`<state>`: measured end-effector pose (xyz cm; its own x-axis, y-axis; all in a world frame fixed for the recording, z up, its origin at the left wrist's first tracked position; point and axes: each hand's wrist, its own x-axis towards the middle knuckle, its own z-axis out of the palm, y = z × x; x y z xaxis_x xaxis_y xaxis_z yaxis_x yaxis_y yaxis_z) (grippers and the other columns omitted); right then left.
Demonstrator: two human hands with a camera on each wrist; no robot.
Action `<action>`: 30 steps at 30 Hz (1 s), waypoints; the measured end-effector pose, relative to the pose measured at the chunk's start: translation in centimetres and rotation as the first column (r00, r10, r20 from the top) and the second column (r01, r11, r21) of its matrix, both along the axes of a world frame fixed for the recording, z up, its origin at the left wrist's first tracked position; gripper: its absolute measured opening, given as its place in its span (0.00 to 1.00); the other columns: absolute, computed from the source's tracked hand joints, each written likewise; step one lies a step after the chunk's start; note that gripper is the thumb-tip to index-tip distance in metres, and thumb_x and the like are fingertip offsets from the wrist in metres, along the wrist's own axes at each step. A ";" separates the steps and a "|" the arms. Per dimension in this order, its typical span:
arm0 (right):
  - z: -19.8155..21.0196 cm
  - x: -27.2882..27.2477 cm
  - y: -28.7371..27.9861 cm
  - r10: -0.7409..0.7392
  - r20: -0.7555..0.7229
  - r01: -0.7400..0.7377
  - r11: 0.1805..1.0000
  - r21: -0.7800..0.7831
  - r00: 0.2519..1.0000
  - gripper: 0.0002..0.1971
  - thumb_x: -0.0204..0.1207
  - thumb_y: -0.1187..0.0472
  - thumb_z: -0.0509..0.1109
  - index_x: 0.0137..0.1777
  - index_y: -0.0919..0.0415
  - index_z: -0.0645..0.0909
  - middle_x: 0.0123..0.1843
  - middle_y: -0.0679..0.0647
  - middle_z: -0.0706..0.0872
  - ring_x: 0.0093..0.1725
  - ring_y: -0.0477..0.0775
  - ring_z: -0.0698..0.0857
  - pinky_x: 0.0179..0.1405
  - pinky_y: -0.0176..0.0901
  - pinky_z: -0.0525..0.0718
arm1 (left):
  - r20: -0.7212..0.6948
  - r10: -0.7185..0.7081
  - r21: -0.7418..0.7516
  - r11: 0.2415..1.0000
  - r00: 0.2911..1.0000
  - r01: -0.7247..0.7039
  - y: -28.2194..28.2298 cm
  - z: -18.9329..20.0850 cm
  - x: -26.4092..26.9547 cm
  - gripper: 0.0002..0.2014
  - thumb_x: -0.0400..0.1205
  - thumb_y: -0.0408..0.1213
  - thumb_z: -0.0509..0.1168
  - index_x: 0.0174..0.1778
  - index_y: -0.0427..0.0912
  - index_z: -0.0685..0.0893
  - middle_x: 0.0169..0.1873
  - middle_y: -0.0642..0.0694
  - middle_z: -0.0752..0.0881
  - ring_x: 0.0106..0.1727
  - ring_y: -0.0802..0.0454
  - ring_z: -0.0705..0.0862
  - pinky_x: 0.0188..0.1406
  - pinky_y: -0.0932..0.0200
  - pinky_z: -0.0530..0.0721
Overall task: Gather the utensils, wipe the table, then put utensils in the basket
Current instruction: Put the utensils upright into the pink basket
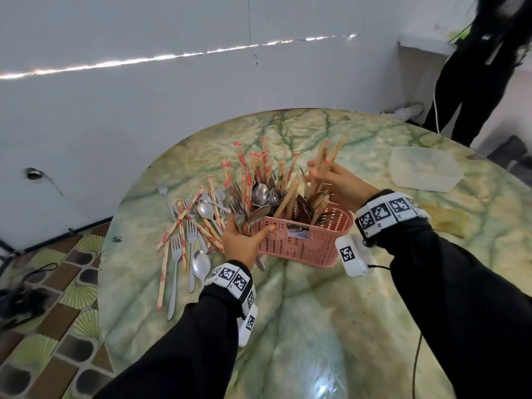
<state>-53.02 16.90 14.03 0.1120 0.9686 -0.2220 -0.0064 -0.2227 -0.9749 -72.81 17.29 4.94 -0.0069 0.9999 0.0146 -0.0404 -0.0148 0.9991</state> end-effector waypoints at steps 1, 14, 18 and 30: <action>0.1 -0.1 -0.1 -0.026 0.032 0.026 1.000 0.005 0.999 0.14 0.79 0.57 0.66 0.62 0.60 0.76 0.48 0.52 0.82 0.42 0.51 0.81 0.42 0.40 0.78 | -0.002 -0.007 0.011 1.000 1.000 0.007 -0.1 0.1 0.0 0.21 0.66 0.24 0.77 0.49 0.41 0.75 0.40 0.62 0.79 0.39 0.72 0.77 0.24 0.81 0.77; -0.9 2.8 -2.6 0.141 0.245 -0.152 0.988 0.026 0.959 0.53 0.30 0.21 0.73 0.54 0.55 0.79 0.63 0.50 0.80 0.64 0.46 0.76 0.72 0.42 0.64 | -0.005 0.156 0.040 0.987 0.988 -0.156 -1.5 -0.4 -2.2 0.16 0.76 0.23 0.64 0.31 0.49 0.75 0.25 0.48 0.74 0.27 0.52 0.71 0.28 0.62 0.76; -1.4 4.3 -3.7 0.303 0.275 -0.308 0.951 -0.027 0.912 0.68 0.26 0.32 0.83 0.73 0.49 0.64 0.67 0.42 0.75 0.67 0.39 0.74 0.69 0.41 0.69 | 0.108 0.191 0.009 0.981 0.976 -0.193 -1.8 -0.5 -2.8 0.07 0.72 0.36 0.65 0.28 0.41 0.78 0.21 0.41 0.72 0.23 0.48 0.68 0.23 0.60 0.66; -4.8 2.6 -3.6 0.025 0.718 -0.083 0.996 0.045 0.696 0.34 0.56 0.38 0.79 0.62 0.55 0.82 0.58 0.50 0.86 0.56 0.52 0.85 0.63 0.52 0.81 | 0.080 -0.224 0.236 0.951 0.971 0.200 -3.7 9.2 2.7 0.09 0.83 0.30 0.59 0.38 0.45 0.80 0.19 0.51 0.72 0.21 0.58 0.71 0.32 0.63 0.75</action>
<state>-50.44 13.28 9.20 0.1563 0.9873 -0.0302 0.7092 -0.1334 -0.6922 -70.07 13.63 14.15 0.1910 0.9493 0.2496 -0.1706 -0.2183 0.9609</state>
